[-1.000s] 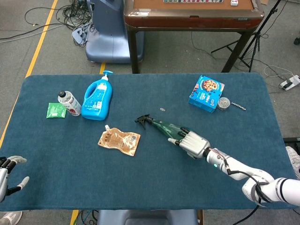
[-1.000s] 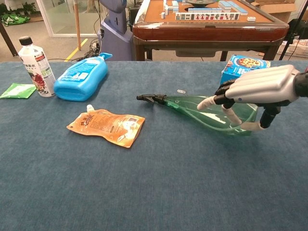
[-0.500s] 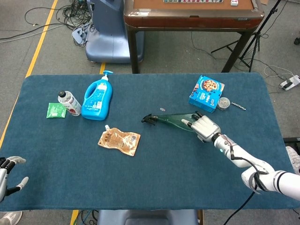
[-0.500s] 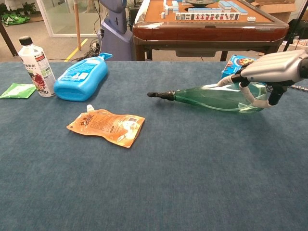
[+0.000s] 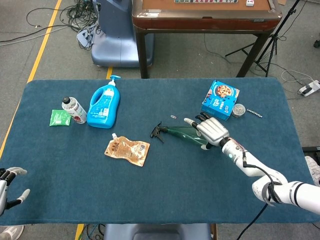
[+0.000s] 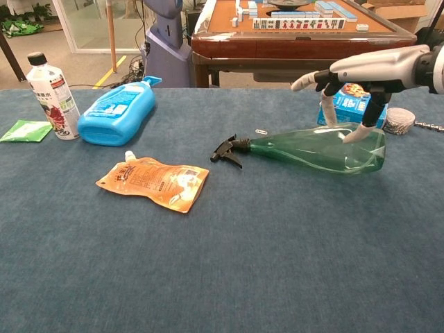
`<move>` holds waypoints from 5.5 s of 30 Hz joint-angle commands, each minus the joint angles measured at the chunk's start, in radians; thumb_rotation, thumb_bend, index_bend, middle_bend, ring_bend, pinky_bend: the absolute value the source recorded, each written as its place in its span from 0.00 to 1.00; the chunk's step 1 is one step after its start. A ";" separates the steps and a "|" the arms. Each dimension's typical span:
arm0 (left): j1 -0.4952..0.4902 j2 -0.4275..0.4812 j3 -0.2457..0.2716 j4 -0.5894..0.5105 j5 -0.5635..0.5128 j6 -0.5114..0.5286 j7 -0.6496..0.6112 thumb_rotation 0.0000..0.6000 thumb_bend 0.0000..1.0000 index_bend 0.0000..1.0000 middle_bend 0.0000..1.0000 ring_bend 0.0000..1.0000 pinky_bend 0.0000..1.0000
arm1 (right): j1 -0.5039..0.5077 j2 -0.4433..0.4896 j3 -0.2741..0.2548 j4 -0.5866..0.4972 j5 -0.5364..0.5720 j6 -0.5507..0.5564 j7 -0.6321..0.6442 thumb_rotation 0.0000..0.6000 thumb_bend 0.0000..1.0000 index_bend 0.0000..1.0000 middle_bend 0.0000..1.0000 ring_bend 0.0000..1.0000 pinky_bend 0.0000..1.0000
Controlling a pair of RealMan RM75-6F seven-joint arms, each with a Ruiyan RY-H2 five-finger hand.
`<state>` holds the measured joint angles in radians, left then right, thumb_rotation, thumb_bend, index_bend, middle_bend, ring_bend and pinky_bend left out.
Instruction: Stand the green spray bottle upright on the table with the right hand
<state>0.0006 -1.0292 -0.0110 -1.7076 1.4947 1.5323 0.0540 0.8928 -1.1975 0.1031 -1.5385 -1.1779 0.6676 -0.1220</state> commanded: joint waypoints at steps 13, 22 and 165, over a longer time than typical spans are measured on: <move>0.010 0.000 0.003 0.016 -0.009 0.002 -0.018 1.00 0.26 0.36 0.31 0.29 0.16 | 0.321 -0.133 -0.056 0.105 0.645 -0.164 -0.264 0.93 0.40 0.00 0.26 0.03 0.00; 0.009 0.000 0.003 0.022 -0.015 -0.005 -0.022 1.00 0.26 0.36 0.31 0.29 0.16 | 0.434 -0.228 -0.143 0.250 0.856 -0.192 -0.284 0.90 0.49 0.00 0.28 0.02 0.00; 0.052 0.002 -0.002 0.057 0.001 0.039 -0.080 1.00 0.26 0.39 0.31 0.29 0.16 | -0.125 -0.298 0.171 0.102 -0.040 0.327 0.652 1.00 0.47 0.71 0.54 0.31 0.11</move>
<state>0.0523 -1.0271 -0.0124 -1.6507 1.4959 1.5718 -0.0269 0.7986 -1.4773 0.2389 -1.5010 -1.1611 1.0158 0.3909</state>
